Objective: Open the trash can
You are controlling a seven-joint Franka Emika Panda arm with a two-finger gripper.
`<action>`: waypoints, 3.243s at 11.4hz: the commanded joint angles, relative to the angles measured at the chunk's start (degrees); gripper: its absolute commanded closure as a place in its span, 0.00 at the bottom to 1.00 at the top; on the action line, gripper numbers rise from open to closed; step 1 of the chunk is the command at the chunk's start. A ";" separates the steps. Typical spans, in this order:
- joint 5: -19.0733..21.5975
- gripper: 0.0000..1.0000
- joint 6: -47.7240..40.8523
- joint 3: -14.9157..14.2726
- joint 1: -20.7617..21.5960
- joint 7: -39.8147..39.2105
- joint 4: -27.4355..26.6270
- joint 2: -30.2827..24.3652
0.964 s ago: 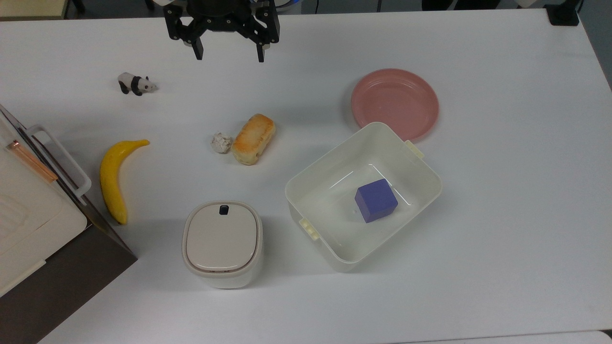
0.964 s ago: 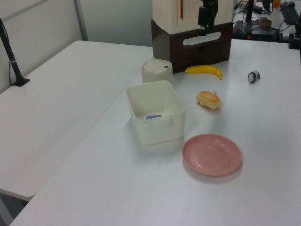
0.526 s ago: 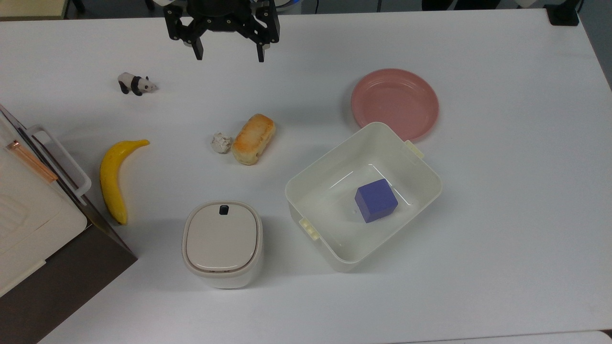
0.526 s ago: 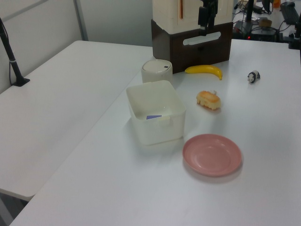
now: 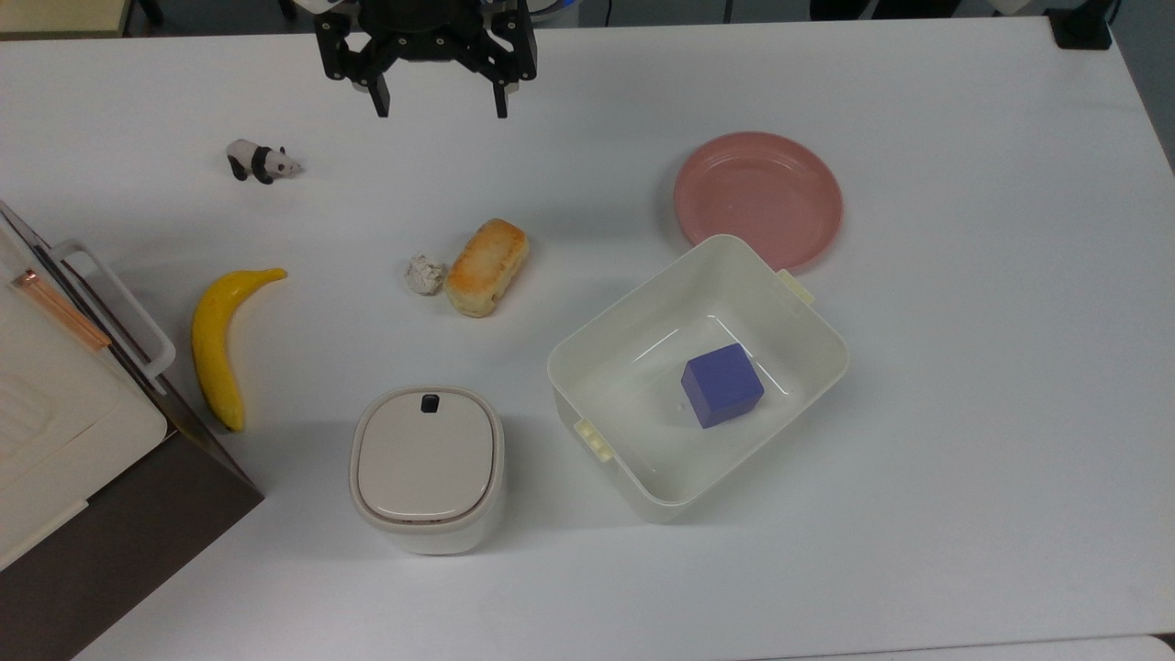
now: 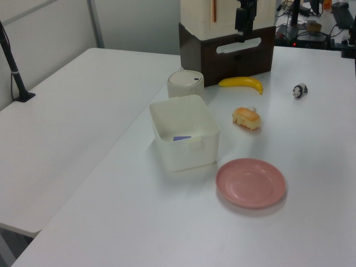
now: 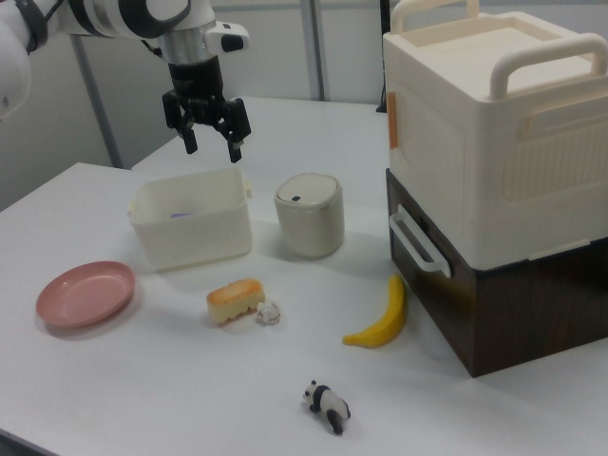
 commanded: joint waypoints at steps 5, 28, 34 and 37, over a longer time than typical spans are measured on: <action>0.27 0.00 0.48 -0.42 0.43 -2.16 0.71 0.40; -4.04 1.00 30.17 -0.59 1.14 5.28 -4.12 11.73; -4.74 1.00 47.92 -0.77 1.14 10.32 -4.12 16.11; -7.02 1.00 50.23 -0.77 1.14 10.23 -4.38 17.18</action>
